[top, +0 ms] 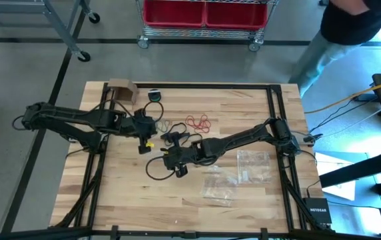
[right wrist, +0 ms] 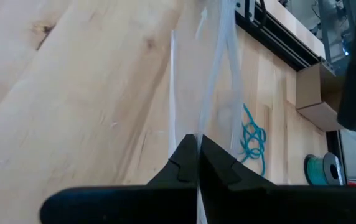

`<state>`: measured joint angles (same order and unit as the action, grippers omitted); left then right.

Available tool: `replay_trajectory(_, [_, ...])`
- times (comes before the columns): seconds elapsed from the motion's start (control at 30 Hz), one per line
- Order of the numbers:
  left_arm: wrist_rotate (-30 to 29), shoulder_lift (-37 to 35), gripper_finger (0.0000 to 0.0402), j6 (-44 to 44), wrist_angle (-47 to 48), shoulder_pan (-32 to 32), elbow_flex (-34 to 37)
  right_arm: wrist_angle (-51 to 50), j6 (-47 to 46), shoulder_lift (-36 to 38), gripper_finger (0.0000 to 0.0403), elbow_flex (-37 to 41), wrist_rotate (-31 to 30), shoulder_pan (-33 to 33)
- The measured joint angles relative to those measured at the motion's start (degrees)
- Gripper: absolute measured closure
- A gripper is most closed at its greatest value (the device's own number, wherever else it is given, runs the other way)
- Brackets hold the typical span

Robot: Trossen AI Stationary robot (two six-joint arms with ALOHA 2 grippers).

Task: Sort rubber bands
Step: Put the black rubber band into the transparent zip bag

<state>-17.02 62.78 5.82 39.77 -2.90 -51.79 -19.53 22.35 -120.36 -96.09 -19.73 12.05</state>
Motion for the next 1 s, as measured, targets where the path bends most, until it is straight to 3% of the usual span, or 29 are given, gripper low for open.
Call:
replay_trajectory(0.17, [2.1, 0.0, 0.0367, 3.1, 0.3, 0.5, -0.3, 0.0, 0.0, 0.0, 0.0403, 0.0, -0.1, -0.1])
replay_trajectory(0.37, [18.8, -0.2, 0.0294, 8.9, -3.3, 2.4, -1.3, -0.1, 0.0, 0.0, 0.0403, 0.0, -0.2, -0.1])
replay_trajectory(0.67, [20.8, 3.0, 0.0208, 13.3, -3.3, 1.5, -1.2, -0.1, 0.0, 0.0, 0.0403, 0.0, -0.3, -0.1])
replay_trajectory(1.0, [20.9, 6.9, 0.02, 14.5, -3.2, 1.4, -1.1, -0.2, 0.0, 0.0, 0.0403, 0.0, -0.3, -0.1])
